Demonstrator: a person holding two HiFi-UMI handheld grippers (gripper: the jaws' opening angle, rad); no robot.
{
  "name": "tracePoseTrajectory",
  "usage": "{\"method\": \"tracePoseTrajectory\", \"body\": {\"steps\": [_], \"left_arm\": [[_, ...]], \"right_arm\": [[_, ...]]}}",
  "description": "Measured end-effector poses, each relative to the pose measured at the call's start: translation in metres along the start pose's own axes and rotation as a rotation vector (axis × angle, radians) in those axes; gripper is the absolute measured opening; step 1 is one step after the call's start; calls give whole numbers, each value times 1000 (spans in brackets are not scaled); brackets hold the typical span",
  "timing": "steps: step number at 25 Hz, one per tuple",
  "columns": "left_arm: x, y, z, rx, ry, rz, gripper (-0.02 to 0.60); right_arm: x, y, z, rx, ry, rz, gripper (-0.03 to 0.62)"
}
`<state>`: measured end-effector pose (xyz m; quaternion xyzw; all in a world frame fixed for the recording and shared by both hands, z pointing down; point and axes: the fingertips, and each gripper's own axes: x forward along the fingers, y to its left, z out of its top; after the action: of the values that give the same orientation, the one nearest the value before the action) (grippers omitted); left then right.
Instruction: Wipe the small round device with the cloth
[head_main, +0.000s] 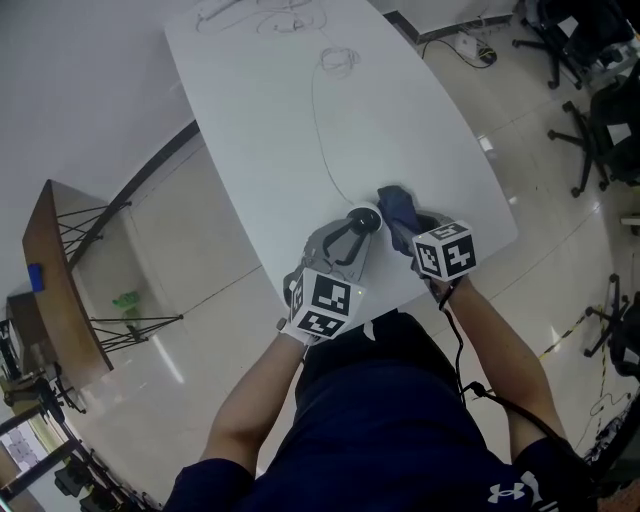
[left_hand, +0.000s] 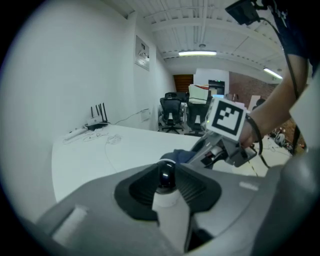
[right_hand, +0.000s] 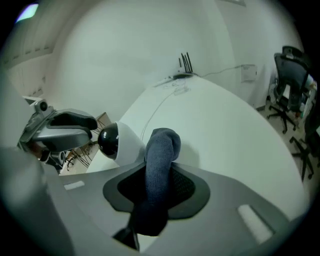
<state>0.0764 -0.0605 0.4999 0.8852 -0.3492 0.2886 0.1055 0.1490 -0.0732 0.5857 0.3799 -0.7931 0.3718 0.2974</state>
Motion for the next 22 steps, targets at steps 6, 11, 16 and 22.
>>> {"method": "tracePoseTrajectory", "body": {"steps": [6, 11, 16, 22], "left_arm": [[-6, 29, -1, -206, -48, -1, 55], [4, 28, -3, -227, -15, -38, 51], [4, 26, 0, -212, -9, -39, 51], [3, 24, 7, -192, -27, -26, 61]], "right_arm": [[-54, 50, 53, -277, -231, 2, 109], [-46, 84, 52, -374, -207, 21, 109], [-36, 70, 42, -303, -195, -27, 107], [-32, 40, 29, -153, -191, -38, 107]]}}
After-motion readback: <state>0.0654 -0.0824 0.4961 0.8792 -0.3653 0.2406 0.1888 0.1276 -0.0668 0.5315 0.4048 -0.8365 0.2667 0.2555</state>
